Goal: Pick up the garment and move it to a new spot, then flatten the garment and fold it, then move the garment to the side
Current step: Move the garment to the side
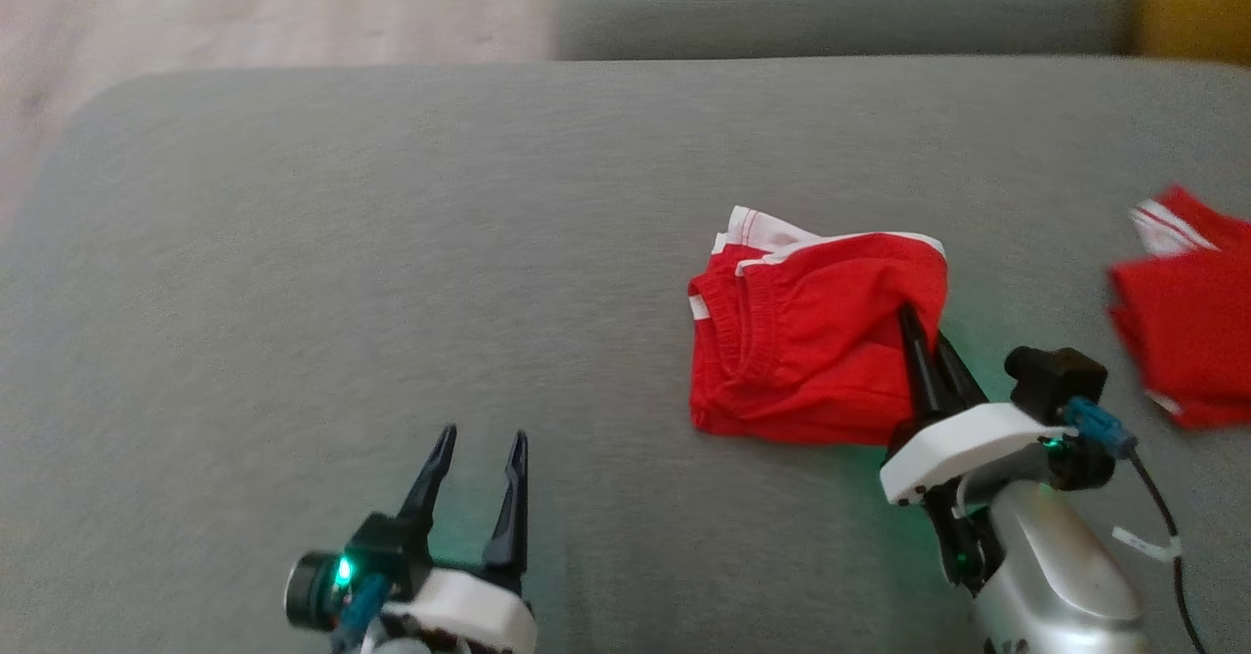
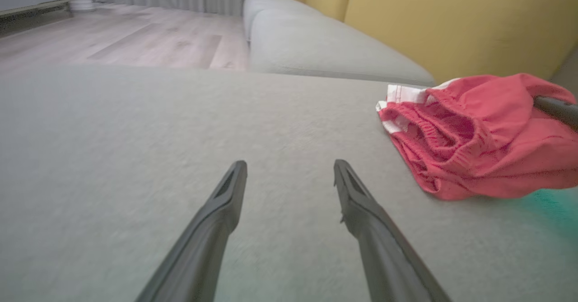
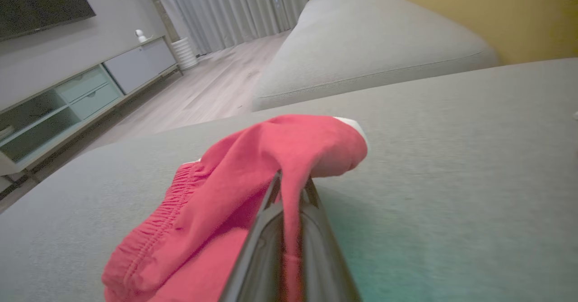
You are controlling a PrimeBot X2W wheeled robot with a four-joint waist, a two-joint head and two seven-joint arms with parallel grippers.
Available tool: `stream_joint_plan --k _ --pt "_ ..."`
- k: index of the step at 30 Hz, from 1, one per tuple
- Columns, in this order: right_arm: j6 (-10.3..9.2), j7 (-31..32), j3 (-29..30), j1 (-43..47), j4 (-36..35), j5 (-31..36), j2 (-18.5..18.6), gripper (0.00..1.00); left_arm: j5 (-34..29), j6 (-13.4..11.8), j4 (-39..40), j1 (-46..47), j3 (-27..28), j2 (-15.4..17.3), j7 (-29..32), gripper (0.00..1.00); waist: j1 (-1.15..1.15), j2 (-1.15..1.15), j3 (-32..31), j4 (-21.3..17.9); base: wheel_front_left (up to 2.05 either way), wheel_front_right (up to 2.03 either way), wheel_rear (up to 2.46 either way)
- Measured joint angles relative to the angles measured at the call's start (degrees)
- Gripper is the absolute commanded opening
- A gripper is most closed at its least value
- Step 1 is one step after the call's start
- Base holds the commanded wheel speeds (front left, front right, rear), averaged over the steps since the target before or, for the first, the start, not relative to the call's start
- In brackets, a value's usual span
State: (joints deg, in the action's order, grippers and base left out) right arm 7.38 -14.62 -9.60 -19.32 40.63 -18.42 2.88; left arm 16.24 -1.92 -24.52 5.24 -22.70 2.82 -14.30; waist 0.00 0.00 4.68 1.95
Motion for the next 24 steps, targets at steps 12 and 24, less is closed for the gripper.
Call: stream_joint_plan --k 12,24 --pt "0.00 0.00 -3.25 1.70 -4.17 -0.77 0.11 0.00 1.51 1.49 0.70 5.33 -4.97 -0.02 -0.08 1.00 0.00 0.00 1.20 -20.27 0.00 0.00 0.00" --pt "0.00 1.45 -3.50 -1.61 -4.94 -0.22 6.04 0.00 3.44 1.34 -0.90 6.21 -6.94 -0.03 -0.08 1.00 0.00 0.00 4.91 -23.70 0.00 0.00 0.00"
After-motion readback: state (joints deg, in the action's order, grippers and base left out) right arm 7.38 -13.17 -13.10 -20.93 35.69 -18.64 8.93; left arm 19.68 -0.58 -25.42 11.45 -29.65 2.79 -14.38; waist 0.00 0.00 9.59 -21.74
